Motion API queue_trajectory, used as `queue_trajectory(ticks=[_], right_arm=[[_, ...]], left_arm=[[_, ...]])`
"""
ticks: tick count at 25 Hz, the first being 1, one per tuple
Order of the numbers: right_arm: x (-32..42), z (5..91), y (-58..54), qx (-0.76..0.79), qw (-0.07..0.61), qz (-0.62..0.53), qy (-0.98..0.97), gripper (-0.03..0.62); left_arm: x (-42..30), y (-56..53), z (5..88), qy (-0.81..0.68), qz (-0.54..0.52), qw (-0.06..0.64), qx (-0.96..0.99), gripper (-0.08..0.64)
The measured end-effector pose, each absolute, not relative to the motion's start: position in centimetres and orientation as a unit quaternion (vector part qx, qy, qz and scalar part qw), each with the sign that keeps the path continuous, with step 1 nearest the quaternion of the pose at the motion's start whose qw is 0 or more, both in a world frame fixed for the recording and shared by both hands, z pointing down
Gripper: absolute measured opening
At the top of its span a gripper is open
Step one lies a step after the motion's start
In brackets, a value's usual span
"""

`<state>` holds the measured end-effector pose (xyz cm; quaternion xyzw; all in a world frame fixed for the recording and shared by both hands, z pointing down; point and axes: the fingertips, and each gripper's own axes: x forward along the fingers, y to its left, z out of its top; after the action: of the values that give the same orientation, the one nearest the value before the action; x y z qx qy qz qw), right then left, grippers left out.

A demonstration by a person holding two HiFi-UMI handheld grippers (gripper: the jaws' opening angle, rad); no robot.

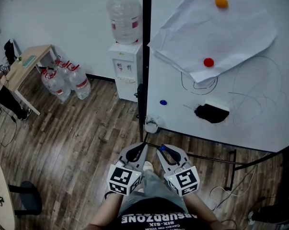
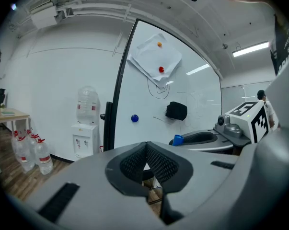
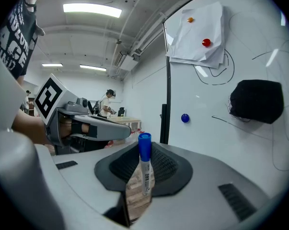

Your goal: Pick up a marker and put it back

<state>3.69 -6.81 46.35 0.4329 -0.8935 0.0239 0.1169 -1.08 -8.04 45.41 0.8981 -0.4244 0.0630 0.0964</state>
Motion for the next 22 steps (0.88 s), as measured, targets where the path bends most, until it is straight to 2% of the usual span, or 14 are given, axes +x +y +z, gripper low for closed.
queue_trajectory(ticks=[22], right_arm=[[4.1, 41.7, -7.7, 0.441, 0.082, -0.009, -0.894, 0.069]], left_arm=[[-1.2, -8.8, 45.3, -0.421, 0.063, 0.099, 0.900, 0.008]])
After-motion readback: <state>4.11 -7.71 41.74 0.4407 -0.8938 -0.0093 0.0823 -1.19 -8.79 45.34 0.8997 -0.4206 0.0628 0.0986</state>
